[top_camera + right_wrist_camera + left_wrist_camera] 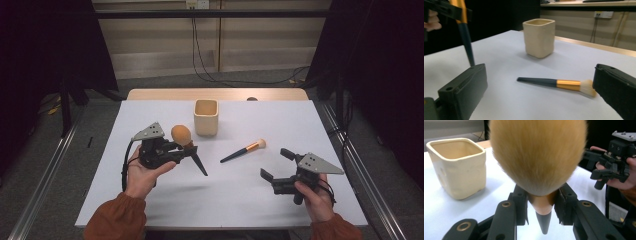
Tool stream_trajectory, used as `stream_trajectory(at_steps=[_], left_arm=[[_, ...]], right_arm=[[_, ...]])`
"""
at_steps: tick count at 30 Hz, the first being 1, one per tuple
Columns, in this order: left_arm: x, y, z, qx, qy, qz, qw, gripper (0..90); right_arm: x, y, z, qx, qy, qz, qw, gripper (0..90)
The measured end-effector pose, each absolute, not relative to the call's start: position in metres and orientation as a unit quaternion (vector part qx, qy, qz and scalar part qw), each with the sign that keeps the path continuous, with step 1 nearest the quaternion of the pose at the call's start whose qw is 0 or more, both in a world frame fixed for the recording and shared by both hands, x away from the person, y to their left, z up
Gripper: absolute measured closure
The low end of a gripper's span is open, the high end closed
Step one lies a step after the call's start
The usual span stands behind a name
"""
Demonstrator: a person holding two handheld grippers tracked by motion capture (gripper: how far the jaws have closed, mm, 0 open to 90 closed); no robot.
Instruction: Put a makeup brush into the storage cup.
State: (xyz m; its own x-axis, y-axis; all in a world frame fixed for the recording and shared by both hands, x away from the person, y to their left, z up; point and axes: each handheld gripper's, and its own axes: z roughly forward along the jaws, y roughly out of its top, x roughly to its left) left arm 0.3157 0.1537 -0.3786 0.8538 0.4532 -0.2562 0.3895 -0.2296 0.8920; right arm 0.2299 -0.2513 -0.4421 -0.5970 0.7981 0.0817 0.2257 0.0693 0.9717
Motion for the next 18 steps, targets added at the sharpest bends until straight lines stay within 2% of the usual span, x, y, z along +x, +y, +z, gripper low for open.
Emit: stream_trajectory(at_steps=[11, 18], left_arm=[[0.326, 0.156, -0.367, 0.806, 0.270, 0.036, 0.526, 65.9], [0.337, 0.153, -0.354, 0.806, 0.268, 0.045, 0.526, 65.9]], right_arm=[[0.220, -0.267, -0.450, 0.389, 0.680, 0.560, 0.270, 0.0], [0.215, -0.272, -0.451, 0.391, 0.674, 0.561, 0.278, 0.0]])
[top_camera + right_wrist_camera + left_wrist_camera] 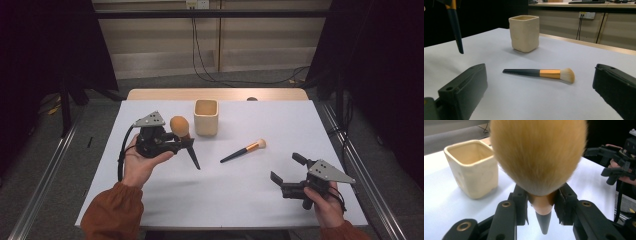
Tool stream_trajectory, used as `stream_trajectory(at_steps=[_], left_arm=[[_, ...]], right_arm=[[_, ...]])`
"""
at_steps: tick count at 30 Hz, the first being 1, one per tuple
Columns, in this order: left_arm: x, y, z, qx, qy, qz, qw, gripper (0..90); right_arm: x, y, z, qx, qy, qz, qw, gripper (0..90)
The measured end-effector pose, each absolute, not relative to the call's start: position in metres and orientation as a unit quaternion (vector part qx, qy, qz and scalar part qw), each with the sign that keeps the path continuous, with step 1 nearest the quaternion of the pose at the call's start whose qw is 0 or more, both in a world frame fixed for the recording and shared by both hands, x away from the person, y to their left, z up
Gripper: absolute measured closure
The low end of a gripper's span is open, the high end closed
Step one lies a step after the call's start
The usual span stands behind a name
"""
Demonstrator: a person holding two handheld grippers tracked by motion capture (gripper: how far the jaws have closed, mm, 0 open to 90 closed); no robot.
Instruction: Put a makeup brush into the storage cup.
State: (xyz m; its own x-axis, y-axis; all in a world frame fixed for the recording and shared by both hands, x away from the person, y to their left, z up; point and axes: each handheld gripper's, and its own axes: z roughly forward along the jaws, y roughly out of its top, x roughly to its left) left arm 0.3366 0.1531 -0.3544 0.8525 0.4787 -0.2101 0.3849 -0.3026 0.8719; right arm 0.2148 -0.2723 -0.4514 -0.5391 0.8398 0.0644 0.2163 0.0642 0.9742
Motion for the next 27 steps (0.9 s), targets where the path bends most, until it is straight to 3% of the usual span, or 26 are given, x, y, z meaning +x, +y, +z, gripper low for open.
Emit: stream_trajectory(at_steps=[27], left_arm=[[0.390, 0.141, -0.315, 0.779, 0.293, 0.098, 0.545, 65.9]], right_arm=[[0.210, -0.277, -0.457, 0.400, 0.671, 0.564, 0.267, 0.0]])
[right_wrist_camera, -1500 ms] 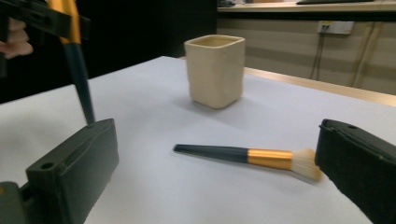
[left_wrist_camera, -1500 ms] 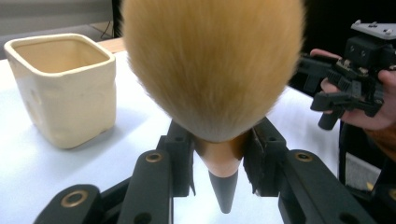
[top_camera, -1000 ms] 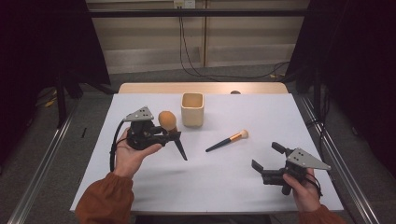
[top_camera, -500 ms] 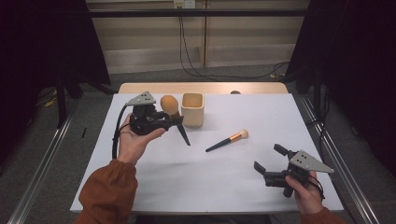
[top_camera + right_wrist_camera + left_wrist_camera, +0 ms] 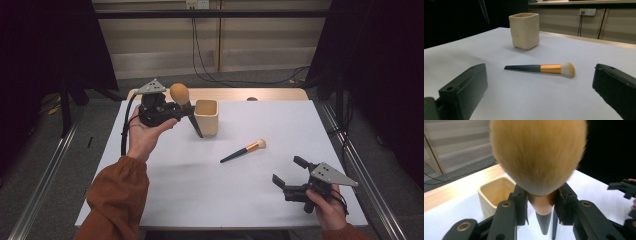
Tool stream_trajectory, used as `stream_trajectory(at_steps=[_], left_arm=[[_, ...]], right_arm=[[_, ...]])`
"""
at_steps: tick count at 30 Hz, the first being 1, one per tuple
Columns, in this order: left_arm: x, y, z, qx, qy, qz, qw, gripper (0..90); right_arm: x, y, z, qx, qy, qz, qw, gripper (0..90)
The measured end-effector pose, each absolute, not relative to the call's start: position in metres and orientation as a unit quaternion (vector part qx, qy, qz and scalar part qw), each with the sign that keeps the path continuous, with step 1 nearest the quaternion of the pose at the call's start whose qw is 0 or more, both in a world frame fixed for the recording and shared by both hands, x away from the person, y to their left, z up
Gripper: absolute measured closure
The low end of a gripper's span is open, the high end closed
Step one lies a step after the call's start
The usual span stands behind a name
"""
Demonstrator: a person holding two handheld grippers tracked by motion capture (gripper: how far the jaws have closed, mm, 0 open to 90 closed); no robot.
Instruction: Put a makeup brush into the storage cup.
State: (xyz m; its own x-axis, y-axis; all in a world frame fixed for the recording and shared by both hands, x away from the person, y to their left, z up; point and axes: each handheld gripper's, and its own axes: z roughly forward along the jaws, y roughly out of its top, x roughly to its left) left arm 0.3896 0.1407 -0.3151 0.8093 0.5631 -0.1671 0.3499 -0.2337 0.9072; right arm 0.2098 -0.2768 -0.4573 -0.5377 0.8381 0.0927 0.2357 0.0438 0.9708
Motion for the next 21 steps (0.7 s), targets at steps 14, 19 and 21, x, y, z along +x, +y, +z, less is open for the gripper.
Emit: stream_trajectory(at_steps=[14, 19, 21], left_arm=[[0.407, 0.127, -0.298, 0.765, 0.292, 0.116, 0.563, 65.9], [0.419, 0.124, -0.298, 0.760, 0.304, 0.121, 0.562, 65.9], [0.424, 0.124, -0.298, 0.758, 0.304, 0.124, 0.563, 65.9]], right_arm=[[0.210, -0.277, -0.457, 0.397, 0.675, 0.562, 0.266, 0.0], [0.210, -0.277, -0.457, 0.397, 0.677, 0.561, 0.263, 0.0], [0.209, -0.278, -0.457, 0.394, 0.676, 0.564, 0.263, 0.0]])
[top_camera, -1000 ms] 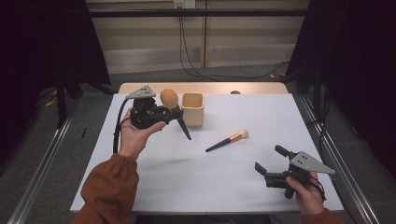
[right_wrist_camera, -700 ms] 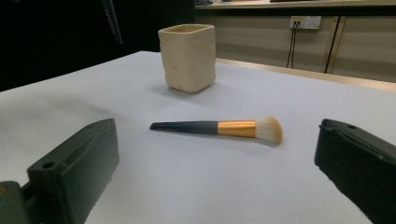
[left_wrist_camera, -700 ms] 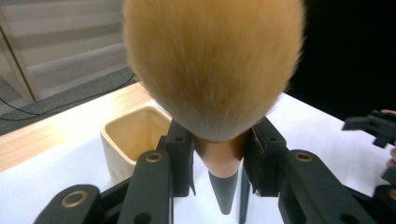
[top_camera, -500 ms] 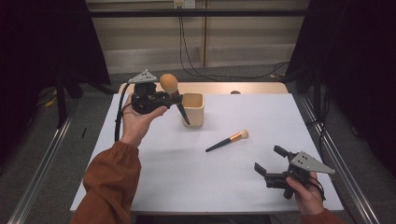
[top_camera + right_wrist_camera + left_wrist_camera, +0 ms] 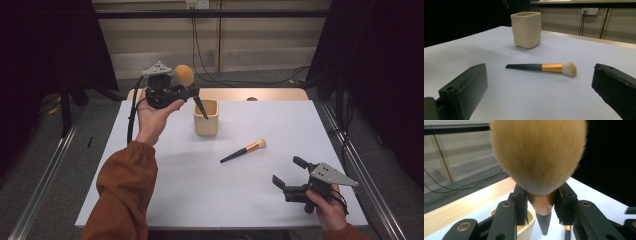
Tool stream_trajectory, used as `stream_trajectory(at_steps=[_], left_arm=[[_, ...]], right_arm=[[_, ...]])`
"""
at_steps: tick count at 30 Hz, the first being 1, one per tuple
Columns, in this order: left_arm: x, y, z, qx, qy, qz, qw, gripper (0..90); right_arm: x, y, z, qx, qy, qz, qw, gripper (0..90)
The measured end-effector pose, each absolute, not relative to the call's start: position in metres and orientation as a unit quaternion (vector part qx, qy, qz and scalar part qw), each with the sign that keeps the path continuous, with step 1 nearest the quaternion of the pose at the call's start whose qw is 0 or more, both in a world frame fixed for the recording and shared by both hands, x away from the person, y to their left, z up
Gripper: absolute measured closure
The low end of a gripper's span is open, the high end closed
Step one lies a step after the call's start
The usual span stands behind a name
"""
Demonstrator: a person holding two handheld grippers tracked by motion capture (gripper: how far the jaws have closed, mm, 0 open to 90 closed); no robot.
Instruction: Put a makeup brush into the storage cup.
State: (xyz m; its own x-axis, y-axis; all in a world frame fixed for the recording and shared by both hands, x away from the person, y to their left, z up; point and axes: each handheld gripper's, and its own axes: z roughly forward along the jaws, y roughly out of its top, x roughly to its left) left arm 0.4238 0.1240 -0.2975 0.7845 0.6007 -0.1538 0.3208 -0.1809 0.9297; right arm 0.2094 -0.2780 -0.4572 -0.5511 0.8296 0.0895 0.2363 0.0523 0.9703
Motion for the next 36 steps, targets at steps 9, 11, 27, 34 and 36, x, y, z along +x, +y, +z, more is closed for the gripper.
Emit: stream_trajectory(at_steps=[9, 11, 27, 34, 36], left_arm=[[0.439, 0.124, -0.312, 0.754, 0.322, 0.128, 0.559, 65.9], [0.443, 0.125, -0.311, 0.746, 0.326, 0.121, 0.568, 65.9], [0.455, 0.120, -0.329, 0.756, 0.335, 0.147, 0.542, 65.9], [0.456, 0.116, -0.335, 0.766, 0.327, 0.153, 0.532, 65.9], [0.456, 0.115, -0.338, 0.770, 0.323, 0.156, 0.527, 65.9]], right_arm=[[0.210, -0.279, -0.458, 0.399, 0.672, 0.566, 0.262, 0.0], [0.210, -0.279, -0.458, 0.399, 0.671, 0.567, 0.263, 0.1], [0.209, -0.280, -0.459, 0.395, 0.677, 0.565, 0.256, 0.0], [0.209, -0.279, -0.460, 0.393, 0.679, 0.565, 0.256, 0.0], [0.209, -0.279, -0.460, 0.394, 0.679, 0.565, 0.256, 0.1]])
